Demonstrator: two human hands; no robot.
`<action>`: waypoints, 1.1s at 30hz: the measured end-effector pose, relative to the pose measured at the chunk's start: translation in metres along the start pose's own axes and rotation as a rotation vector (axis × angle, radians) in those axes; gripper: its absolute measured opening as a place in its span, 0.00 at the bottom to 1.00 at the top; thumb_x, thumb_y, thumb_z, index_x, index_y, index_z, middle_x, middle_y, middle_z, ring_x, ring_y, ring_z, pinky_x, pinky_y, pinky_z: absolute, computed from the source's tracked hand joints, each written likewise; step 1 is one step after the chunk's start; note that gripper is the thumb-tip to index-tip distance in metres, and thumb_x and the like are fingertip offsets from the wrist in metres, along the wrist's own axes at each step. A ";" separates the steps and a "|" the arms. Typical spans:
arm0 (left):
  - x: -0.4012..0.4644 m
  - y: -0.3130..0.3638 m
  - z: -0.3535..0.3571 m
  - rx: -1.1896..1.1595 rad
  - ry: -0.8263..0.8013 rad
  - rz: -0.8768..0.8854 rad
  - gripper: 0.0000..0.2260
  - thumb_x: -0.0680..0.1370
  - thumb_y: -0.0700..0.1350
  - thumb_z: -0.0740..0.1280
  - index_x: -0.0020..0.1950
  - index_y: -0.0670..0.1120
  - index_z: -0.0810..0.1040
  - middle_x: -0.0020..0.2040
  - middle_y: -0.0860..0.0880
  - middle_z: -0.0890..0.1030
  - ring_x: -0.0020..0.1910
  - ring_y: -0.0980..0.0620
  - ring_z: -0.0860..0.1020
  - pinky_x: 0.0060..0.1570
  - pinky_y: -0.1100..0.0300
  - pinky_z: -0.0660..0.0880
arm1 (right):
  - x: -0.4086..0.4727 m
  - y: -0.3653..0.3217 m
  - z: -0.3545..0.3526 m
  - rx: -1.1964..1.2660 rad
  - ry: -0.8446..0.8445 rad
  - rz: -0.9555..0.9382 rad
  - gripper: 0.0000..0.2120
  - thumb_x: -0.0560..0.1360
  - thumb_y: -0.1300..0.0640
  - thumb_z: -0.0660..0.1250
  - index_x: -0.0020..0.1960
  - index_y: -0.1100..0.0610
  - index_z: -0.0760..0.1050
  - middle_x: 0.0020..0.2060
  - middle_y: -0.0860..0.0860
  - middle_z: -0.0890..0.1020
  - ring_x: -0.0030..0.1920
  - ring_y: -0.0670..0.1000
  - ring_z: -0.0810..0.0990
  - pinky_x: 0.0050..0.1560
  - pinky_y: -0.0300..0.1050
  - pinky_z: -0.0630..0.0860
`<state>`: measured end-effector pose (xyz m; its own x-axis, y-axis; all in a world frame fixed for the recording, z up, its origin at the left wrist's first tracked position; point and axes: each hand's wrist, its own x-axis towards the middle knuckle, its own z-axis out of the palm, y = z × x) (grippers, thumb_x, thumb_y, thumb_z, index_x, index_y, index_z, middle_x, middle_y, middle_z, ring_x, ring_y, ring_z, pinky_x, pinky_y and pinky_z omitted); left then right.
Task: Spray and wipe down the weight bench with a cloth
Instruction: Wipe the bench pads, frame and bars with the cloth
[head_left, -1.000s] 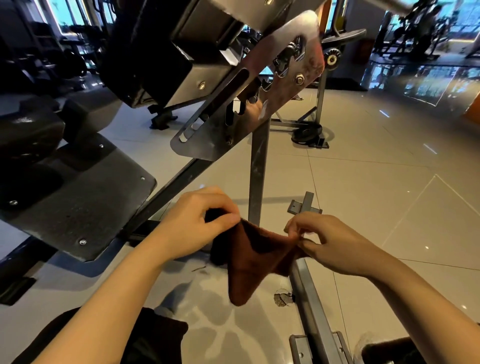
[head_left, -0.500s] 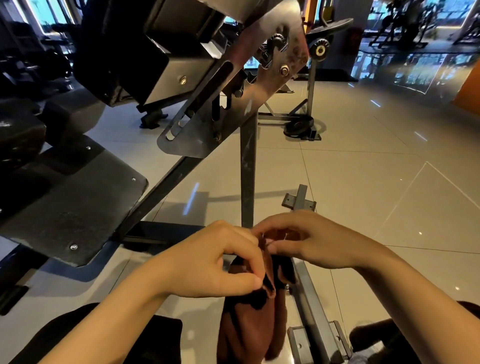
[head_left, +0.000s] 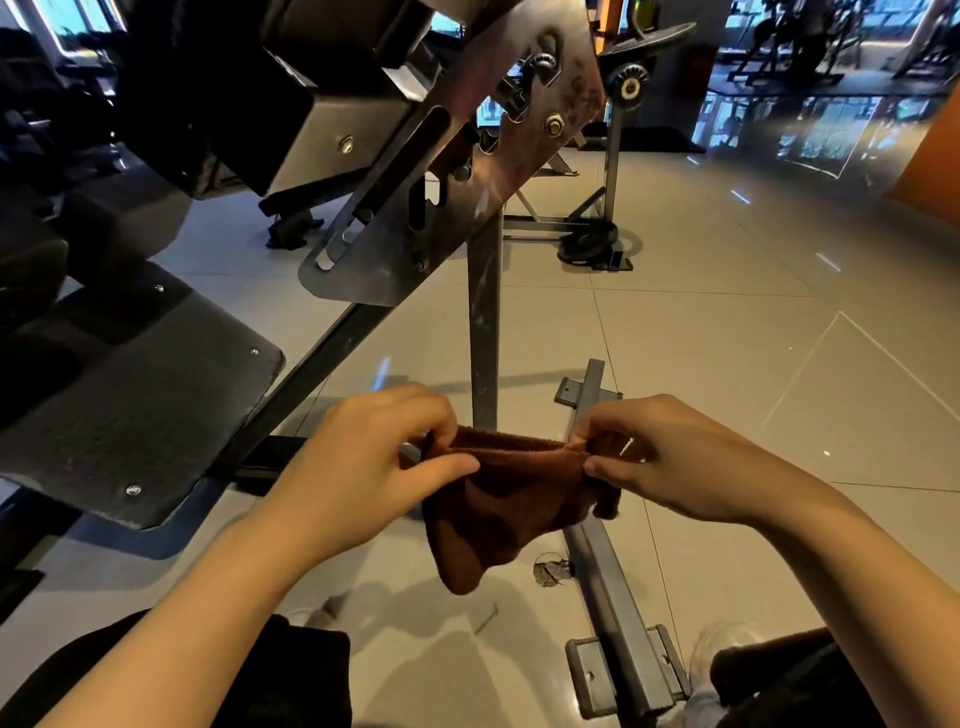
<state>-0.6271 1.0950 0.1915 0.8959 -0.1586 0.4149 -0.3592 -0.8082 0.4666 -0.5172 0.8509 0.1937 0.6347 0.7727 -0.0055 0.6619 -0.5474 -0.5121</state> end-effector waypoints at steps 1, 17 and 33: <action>0.000 0.000 0.000 0.054 0.013 0.010 0.09 0.72 0.61 0.63 0.36 0.59 0.70 0.37 0.61 0.75 0.40 0.57 0.77 0.37 0.67 0.75 | 0.000 -0.001 0.002 -0.001 -0.010 0.016 0.09 0.77 0.58 0.67 0.50 0.44 0.74 0.46 0.43 0.79 0.47 0.44 0.78 0.51 0.42 0.79; 0.012 0.004 -0.005 -0.423 0.154 -0.295 0.05 0.78 0.40 0.65 0.48 0.48 0.80 0.42 0.52 0.81 0.45 0.52 0.82 0.41 0.65 0.80 | 0.005 0.008 0.003 0.235 0.179 0.099 0.08 0.78 0.58 0.67 0.44 0.45 0.76 0.41 0.45 0.79 0.42 0.45 0.78 0.42 0.40 0.76; 0.014 -0.005 -0.001 -0.089 0.076 -0.093 0.04 0.75 0.39 0.71 0.46 0.48 0.81 0.43 0.52 0.79 0.43 0.57 0.78 0.31 0.70 0.77 | 0.004 0.004 -0.001 0.554 0.263 0.152 0.02 0.76 0.63 0.69 0.45 0.61 0.77 0.33 0.56 0.82 0.29 0.55 0.81 0.30 0.44 0.78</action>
<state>-0.6133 1.0970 0.1960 0.9052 -0.0400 0.4230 -0.3007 -0.7635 0.5715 -0.5120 0.8516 0.1923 0.8291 0.5557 0.0618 0.2963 -0.3430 -0.8914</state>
